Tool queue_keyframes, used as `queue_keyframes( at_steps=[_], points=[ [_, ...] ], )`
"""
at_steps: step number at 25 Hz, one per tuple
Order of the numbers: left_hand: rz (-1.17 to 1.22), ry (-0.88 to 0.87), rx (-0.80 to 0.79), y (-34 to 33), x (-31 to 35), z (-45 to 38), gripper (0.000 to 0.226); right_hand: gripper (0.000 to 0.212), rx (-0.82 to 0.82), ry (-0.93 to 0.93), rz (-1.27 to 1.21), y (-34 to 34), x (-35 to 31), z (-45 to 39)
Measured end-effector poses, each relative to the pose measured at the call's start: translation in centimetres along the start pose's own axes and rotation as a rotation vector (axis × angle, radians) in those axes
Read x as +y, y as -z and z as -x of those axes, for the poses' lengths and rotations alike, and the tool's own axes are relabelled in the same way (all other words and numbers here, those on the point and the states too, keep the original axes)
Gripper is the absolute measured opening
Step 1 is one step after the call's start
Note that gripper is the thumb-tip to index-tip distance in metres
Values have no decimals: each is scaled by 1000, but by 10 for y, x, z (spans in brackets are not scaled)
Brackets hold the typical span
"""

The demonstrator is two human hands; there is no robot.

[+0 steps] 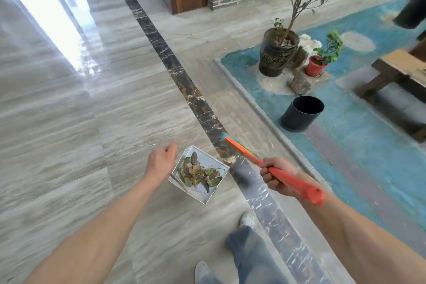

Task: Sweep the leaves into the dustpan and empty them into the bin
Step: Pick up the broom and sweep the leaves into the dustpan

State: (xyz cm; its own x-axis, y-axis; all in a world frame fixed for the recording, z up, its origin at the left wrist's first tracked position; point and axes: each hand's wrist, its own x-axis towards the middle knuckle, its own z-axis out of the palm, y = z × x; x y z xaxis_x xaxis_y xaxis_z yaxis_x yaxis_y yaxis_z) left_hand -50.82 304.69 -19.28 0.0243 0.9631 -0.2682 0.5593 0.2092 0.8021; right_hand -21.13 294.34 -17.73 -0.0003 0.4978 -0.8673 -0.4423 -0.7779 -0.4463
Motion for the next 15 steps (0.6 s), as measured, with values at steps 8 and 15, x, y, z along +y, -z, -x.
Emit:
queue_keyframes(
  at_steps=[8,15],
  points=[
    [270,3,19,-61,135,-108,45,43,70,275,304,32,-160,-34],
    [324,20,31,-117,231,-215,44,66,6,561,425,102,-309,-45]
  ],
)
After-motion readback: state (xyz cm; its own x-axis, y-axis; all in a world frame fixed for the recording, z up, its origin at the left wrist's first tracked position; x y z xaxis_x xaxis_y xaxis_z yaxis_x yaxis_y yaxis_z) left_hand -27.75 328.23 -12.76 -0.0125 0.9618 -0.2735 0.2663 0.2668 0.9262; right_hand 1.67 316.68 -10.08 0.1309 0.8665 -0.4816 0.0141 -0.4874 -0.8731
